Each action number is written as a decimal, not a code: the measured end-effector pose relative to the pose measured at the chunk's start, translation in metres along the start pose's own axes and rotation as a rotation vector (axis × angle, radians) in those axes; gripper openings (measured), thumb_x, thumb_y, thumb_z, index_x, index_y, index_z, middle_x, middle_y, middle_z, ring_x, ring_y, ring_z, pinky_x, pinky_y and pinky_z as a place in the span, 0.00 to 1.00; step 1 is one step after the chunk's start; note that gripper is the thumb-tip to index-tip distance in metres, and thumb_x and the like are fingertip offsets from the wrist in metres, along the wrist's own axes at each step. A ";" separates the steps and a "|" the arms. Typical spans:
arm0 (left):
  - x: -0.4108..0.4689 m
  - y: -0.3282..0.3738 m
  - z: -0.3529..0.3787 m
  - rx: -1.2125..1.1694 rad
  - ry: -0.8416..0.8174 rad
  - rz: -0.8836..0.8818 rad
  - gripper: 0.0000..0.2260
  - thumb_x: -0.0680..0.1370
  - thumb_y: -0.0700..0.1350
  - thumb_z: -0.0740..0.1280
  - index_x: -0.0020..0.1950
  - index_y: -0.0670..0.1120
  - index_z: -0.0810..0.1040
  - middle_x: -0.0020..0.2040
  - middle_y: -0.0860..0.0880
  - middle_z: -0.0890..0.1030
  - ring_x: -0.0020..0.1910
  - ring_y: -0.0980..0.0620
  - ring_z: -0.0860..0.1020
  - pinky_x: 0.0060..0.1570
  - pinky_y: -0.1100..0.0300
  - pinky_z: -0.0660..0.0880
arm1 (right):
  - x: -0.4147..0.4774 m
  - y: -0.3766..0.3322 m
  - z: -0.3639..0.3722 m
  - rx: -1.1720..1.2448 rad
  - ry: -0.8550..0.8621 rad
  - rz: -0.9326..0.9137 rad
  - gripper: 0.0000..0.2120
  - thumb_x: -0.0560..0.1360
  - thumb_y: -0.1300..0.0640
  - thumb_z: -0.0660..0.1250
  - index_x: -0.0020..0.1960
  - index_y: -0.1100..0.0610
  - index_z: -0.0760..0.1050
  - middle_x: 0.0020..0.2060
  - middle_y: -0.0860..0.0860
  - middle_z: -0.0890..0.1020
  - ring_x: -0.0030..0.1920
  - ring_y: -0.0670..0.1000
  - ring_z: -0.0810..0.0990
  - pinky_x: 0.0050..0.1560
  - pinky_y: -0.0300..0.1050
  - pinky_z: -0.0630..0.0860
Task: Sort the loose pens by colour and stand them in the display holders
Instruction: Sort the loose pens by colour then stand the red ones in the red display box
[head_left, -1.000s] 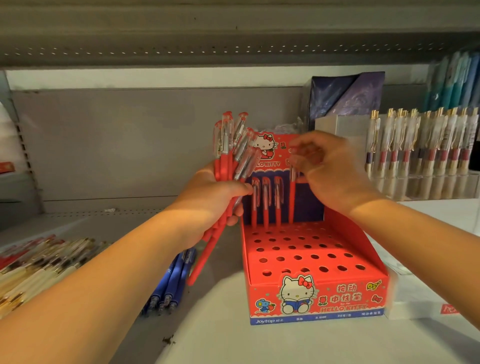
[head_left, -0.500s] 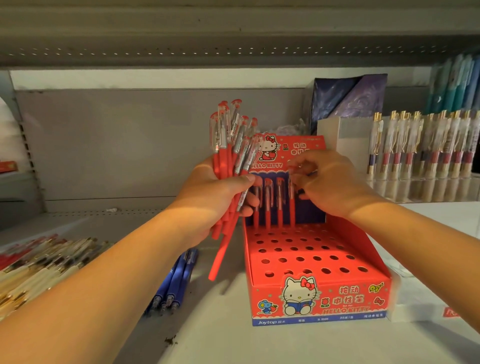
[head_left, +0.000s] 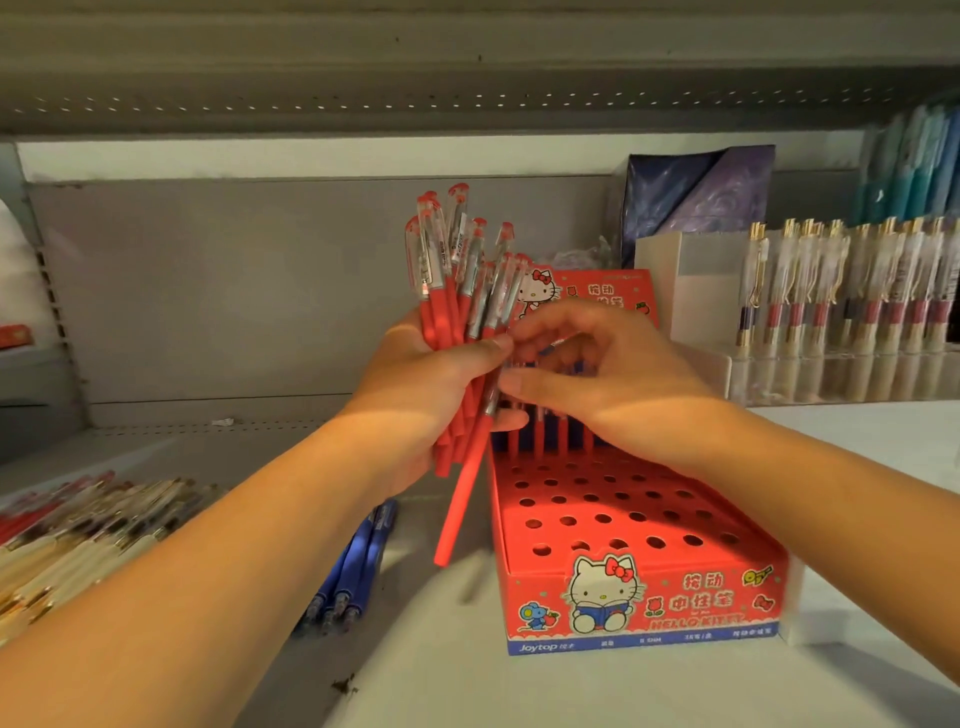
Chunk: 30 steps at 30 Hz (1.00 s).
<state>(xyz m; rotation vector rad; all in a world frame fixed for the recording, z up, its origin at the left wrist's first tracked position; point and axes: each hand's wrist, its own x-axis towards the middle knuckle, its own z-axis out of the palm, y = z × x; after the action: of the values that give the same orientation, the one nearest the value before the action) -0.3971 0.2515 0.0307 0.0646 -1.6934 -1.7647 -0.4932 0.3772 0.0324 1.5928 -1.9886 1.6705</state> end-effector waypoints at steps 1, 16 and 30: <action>0.000 0.000 0.001 -0.001 0.004 -0.006 0.08 0.77 0.36 0.69 0.55 0.43 0.77 0.42 0.43 0.86 0.33 0.48 0.84 0.28 0.57 0.79 | -0.001 0.000 0.002 0.010 0.013 0.007 0.14 0.68 0.59 0.78 0.51 0.52 0.81 0.45 0.49 0.84 0.38 0.47 0.79 0.42 0.38 0.78; 0.000 -0.007 0.003 0.034 -0.054 -0.012 0.04 0.79 0.37 0.67 0.52 0.44 0.76 0.34 0.43 0.84 0.30 0.45 0.84 0.24 0.60 0.77 | 0.000 0.000 0.006 0.131 0.017 0.163 0.11 0.69 0.64 0.77 0.50 0.58 0.81 0.35 0.50 0.84 0.34 0.42 0.81 0.37 0.31 0.76; 0.004 -0.001 0.001 -0.073 0.075 0.030 0.07 0.79 0.35 0.65 0.54 0.44 0.76 0.41 0.44 0.86 0.34 0.43 0.85 0.30 0.49 0.81 | 0.008 -0.004 -0.008 0.565 0.004 0.289 0.05 0.76 0.65 0.67 0.43 0.58 0.76 0.38 0.55 0.85 0.43 0.53 0.85 0.50 0.45 0.83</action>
<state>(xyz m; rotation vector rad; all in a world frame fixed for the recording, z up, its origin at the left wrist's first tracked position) -0.4009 0.2508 0.0320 0.0714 -1.5679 -1.7779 -0.4980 0.3786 0.0427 1.4763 -1.9231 2.5188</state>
